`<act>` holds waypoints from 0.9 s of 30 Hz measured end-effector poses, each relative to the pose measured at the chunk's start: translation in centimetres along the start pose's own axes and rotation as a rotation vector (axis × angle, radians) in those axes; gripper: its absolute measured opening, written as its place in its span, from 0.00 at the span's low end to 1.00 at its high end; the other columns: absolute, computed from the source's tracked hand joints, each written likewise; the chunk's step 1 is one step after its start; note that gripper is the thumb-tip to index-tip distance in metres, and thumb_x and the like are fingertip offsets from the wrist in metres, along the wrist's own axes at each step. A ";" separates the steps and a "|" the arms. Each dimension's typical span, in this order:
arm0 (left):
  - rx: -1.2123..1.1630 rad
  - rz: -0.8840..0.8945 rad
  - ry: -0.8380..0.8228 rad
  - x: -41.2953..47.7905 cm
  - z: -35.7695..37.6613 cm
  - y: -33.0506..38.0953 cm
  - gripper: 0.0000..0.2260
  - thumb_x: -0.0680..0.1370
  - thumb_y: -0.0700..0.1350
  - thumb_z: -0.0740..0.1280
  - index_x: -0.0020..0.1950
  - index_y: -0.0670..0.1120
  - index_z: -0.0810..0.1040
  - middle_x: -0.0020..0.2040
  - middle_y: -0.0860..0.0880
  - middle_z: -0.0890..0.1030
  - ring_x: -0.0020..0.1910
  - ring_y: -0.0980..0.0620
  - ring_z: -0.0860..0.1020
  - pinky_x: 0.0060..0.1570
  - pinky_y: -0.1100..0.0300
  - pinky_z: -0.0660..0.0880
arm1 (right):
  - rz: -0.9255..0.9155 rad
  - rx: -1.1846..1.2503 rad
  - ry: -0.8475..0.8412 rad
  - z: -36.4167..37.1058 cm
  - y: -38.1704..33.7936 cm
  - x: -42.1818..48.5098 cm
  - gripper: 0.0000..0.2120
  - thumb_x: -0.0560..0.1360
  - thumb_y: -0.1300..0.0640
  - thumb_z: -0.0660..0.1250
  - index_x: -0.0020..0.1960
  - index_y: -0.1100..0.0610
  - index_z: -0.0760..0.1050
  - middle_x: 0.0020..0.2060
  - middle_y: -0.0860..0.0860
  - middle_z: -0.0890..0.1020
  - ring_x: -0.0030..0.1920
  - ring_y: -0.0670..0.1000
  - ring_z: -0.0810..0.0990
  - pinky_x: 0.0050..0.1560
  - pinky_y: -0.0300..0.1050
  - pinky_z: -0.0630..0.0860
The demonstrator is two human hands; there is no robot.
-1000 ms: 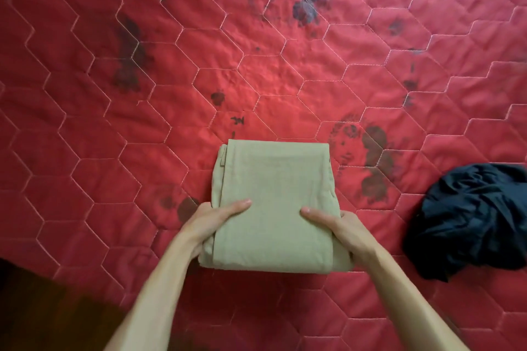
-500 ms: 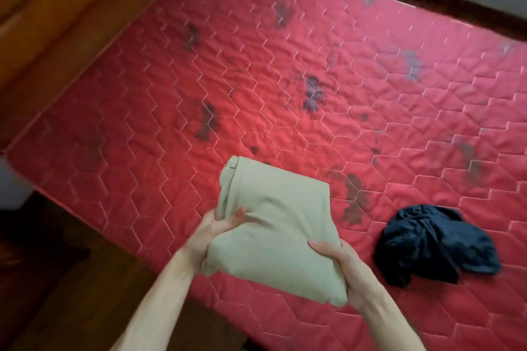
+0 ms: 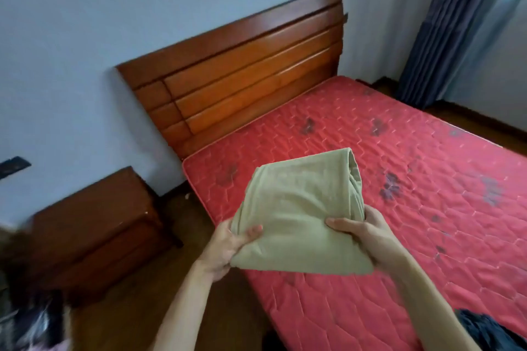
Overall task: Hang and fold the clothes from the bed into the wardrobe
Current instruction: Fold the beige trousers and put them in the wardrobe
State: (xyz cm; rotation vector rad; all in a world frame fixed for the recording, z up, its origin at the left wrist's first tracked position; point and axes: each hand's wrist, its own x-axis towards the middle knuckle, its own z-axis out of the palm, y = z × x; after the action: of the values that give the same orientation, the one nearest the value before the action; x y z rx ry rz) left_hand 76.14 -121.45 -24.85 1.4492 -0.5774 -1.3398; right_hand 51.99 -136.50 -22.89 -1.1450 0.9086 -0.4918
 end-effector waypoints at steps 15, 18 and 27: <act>-0.244 0.187 0.360 -8.9 -21.3 9.3 0.17 0.71 0.40 0.77 0.58 0.37 0.83 0.55 0.38 0.84 0.52 0.41 0.84 0.51 0.51 0.81 | 0.012 -0.145 -0.605 25.2 -6.8 4.5 0.43 0.56 0.48 0.83 0.67 0.59 0.73 0.58 0.59 0.83 0.57 0.61 0.83 0.54 0.56 0.82; -0.194 0.225 0.490 -10.3 -26.3 9.7 0.14 0.73 0.43 0.76 0.56 0.39 0.83 0.53 0.41 0.86 0.52 0.43 0.84 0.54 0.51 0.80 | 0.047 -0.092 -0.506 32.2 -6.6 6.9 0.32 0.61 0.49 0.80 0.61 0.60 0.78 0.53 0.59 0.85 0.52 0.60 0.85 0.47 0.52 0.83; -0.301 0.309 0.755 -19.0 -41.9 9.4 0.22 0.80 0.64 0.59 0.61 0.52 0.81 0.53 0.53 0.86 0.54 0.56 0.83 0.54 0.60 0.78 | 0.024 -0.070 -0.593 52.5 -6.9 9.5 0.14 0.72 0.54 0.71 0.55 0.61 0.81 0.48 0.58 0.87 0.48 0.58 0.87 0.43 0.51 0.84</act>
State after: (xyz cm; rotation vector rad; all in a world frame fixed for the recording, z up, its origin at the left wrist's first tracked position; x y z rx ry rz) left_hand 112.50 -93.41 -14.90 1.4111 -0.0843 -0.5354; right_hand 101.10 -116.70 -13.27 -1.2473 0.4237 -0.0832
